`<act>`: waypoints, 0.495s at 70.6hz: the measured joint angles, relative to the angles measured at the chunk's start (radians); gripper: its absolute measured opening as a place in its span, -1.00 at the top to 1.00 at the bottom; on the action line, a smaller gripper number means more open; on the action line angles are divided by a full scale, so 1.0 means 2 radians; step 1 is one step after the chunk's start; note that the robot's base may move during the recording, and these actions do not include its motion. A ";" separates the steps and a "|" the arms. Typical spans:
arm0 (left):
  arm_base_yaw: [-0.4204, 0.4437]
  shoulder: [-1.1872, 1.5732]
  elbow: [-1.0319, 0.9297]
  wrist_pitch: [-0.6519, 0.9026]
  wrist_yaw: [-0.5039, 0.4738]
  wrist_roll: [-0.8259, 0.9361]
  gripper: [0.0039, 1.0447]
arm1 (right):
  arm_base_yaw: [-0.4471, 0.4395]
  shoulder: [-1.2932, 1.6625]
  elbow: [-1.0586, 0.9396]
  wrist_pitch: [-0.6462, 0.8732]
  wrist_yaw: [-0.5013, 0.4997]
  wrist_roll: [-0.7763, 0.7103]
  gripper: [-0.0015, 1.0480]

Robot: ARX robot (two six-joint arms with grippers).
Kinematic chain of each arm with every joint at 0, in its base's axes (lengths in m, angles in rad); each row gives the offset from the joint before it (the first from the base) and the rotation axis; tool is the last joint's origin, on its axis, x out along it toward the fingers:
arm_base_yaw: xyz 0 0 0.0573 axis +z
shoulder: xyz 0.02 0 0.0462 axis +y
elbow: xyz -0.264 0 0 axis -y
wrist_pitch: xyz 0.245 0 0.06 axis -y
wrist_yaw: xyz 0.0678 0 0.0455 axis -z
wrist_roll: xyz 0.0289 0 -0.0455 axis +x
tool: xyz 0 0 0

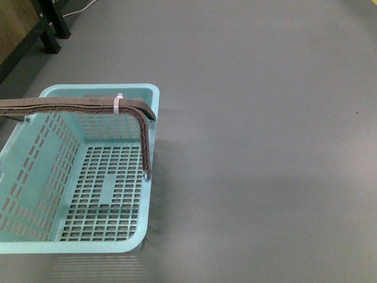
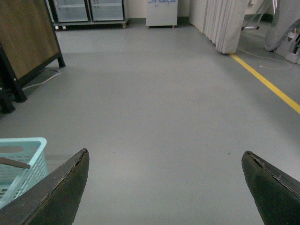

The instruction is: Pick lemon and mango into basket

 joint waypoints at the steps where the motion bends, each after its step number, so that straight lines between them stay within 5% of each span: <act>1: 0.000 0.000 0.000 0.000 0.000 0.000 -0.87 | 0.000 0.000 0.000 0.000 0.000 0.000 -0.83; 28: 0.000 0.000 0.000 0.000 0.000 0.000 -0.87 | 0.000 0.000 0.000 0.000 0.000 0.000 -0.83; 32: -0.021 0.083 0.056 -0.123 -0.060 -0.058 -0.87 | 0.000 0.000 0.000 0.000 0.000 0.000 -0.83; 35: -0.013 0.198 0.101 -0.156 -0.020 -0.138 -0.87 | 0.000 0.000 0.000 0.000 0.000 0.000 -0.83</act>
